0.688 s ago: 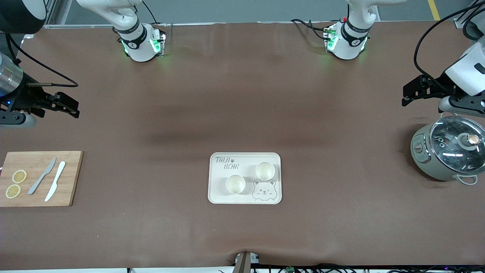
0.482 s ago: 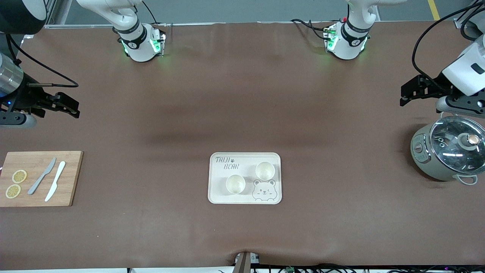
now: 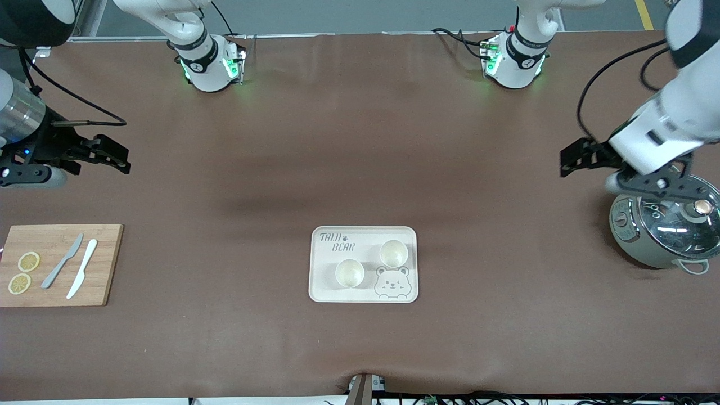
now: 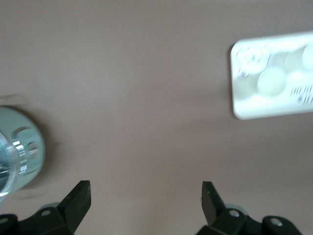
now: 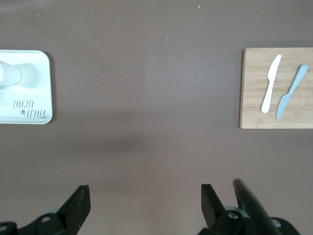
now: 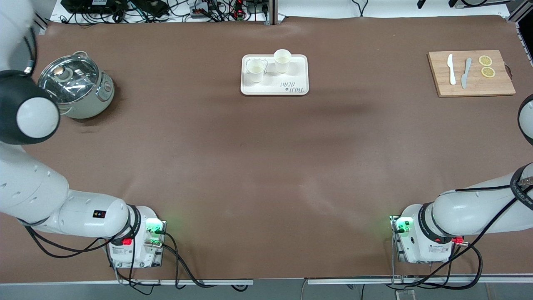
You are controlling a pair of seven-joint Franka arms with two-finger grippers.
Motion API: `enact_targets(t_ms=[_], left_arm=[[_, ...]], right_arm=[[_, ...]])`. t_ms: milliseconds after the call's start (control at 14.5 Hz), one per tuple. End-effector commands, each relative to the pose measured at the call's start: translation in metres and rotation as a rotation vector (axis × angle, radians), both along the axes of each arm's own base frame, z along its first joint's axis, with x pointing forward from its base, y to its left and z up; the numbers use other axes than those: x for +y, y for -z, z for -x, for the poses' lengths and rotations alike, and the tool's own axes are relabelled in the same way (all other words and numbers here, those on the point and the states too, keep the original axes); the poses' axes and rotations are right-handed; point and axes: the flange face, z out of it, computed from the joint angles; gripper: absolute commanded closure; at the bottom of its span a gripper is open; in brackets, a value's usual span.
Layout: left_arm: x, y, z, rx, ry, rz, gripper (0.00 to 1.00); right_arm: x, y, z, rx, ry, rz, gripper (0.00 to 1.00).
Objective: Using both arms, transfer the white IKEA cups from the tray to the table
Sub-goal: 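Move the left gripper over the white cups on the tray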
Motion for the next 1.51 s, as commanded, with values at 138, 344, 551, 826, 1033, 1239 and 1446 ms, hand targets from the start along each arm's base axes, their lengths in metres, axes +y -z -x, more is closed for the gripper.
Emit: enact_targets(t_ms=[138,344,551,826,1033,1239,1446], left_arm=[[-0.099,0.071,-0.042,-0.035,-0.066,0.040,0.00],[-0.136,0.116,-0.055,-0.023,-0.031,0.040,0.00],[-0.177,0.159,-0.053,-0.019,-0.024,0.042,0.00],[-0.224,0.229,-0.052,-0.059,-0.031,0.053,0.00],[-0.233,0.263,-0.050,-0.061,-0.016,0.038,0.00],[-0.240,0.277,-0.048,-0.063,-0.007,0.040,0.00],[-0.243,0.288,-0.049,-0.080,0.001,0.039,0.00]], right_arm=[[0.011,-0.007,0.012,0.056,-0.098,-0.014,0.00],[0.030,-0.015,0.027,0.104,-0.161,0.001,0.00],[0.015,0.000,0.011,0.108,-0.136,0.026,0.00],[0.006,0.030,-0.003,0.162,-0.117,0.049,0.00],[-0.003,0.051,-0.012,0.196,-0.098,0.097,0.00],[-0.044,0.056,-0.020,0.197,-0.025,0.102,0.00],[-0.018,0.061,-0.024,0.182,-0.050,0.097,0.00]])
